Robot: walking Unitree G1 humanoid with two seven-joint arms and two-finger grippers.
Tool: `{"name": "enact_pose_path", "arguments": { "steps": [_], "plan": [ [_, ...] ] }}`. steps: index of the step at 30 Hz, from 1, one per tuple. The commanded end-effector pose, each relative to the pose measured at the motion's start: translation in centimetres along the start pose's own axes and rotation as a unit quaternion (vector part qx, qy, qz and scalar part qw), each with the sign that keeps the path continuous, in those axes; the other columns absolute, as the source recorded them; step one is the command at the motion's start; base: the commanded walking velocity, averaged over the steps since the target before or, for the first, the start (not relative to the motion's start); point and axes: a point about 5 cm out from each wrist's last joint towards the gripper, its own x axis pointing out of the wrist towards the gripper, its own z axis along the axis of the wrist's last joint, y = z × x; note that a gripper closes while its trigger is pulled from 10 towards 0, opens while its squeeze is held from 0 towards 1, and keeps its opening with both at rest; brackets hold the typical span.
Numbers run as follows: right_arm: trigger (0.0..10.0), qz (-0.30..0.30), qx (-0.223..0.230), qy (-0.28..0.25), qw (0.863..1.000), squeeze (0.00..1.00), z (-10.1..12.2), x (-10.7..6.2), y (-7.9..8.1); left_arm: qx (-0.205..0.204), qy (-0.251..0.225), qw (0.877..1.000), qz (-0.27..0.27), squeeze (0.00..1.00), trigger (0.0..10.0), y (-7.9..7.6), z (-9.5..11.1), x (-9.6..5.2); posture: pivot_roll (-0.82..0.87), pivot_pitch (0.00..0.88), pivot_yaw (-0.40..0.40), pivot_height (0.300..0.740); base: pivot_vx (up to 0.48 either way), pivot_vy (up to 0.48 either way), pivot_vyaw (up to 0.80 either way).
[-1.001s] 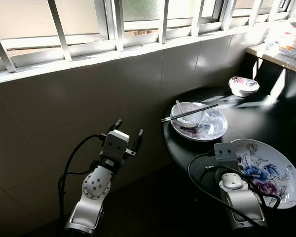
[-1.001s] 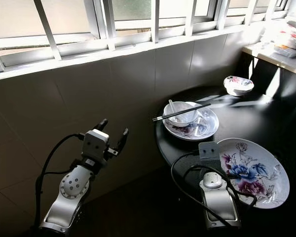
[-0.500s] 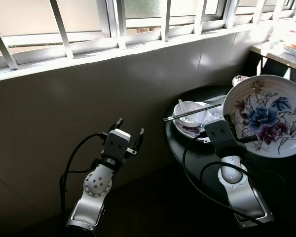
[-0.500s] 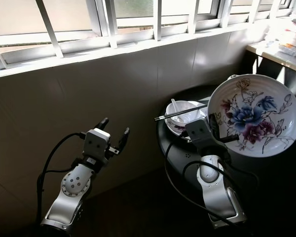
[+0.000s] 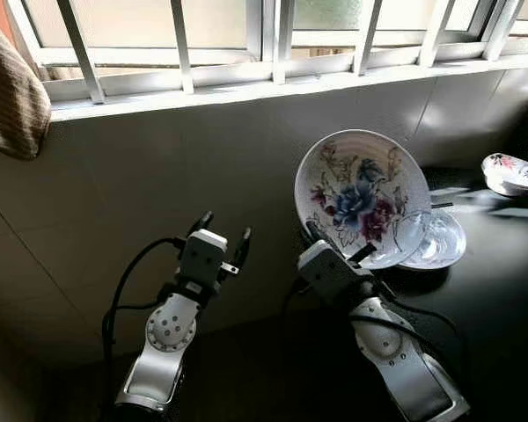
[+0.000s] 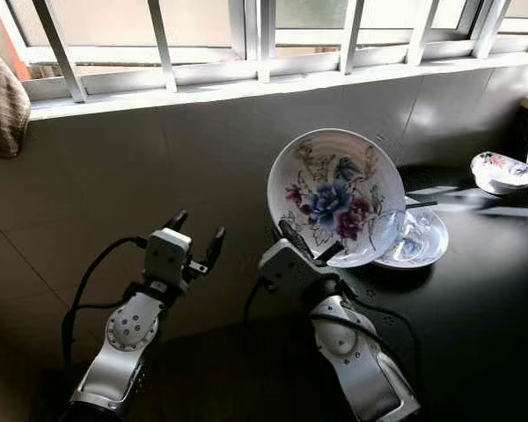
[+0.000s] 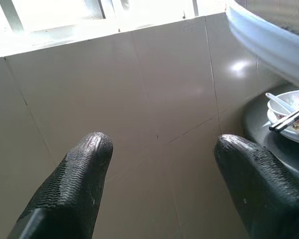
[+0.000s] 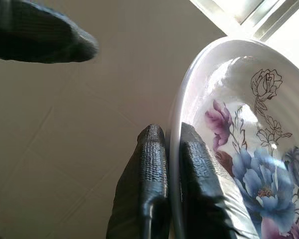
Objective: Kitchen organization
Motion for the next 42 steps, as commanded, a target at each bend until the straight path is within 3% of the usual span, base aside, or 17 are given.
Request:
{"name": "enact_pose_path", "arguments": {
  "steps": [1, 19, 33, 42],
  "plan": [
    [0.0, 0.0, 0.001, -0.018, 1.0, 0.0, 0.44, 0.07, -0.25, 0.002, 0.006, 1.0, 0.0, 0.0, 10.0, 0.05, -0.18, 0.11, 0.04, 0.0, -0.008, 0.74, 0.0, 0.0, 0.8],
    [0.0, 0.001, 0.0, -0.02, 1.0, 0.0, -0.09, 0.19, -0.44, -0.007, 0.012, 1.0, 0.016, 0.0, 10.0, 0.64, -0.36, 0.17, 0.03, 0.0, -0.004, 0.74, 0.0, 0.0, 0.8],
    [0.0, -0.006, 0.006, -0.025, 1.0, 0.0, -0.17, 0.28, -0.54, -0.003, 0.009, 1.0, 0.014, 0.0, 10.0, 0.61, -0.37, 0.15, 0.04, 0.0, -0.006, 0.74, -0.018, 0.423, 0.8],
    [0.0, -0.008, 0.009, -0.024, 1.0, 0.0, -0.26, 0.23, -0.62, -0.001, -0.003, 1.0, 0.016, 0.0, 10.0, 0.62, -0.05, 0.17, 0.03, 0.0, -0.005, 0.74, 0.0, 0.0, 0.8]
  ]
}}
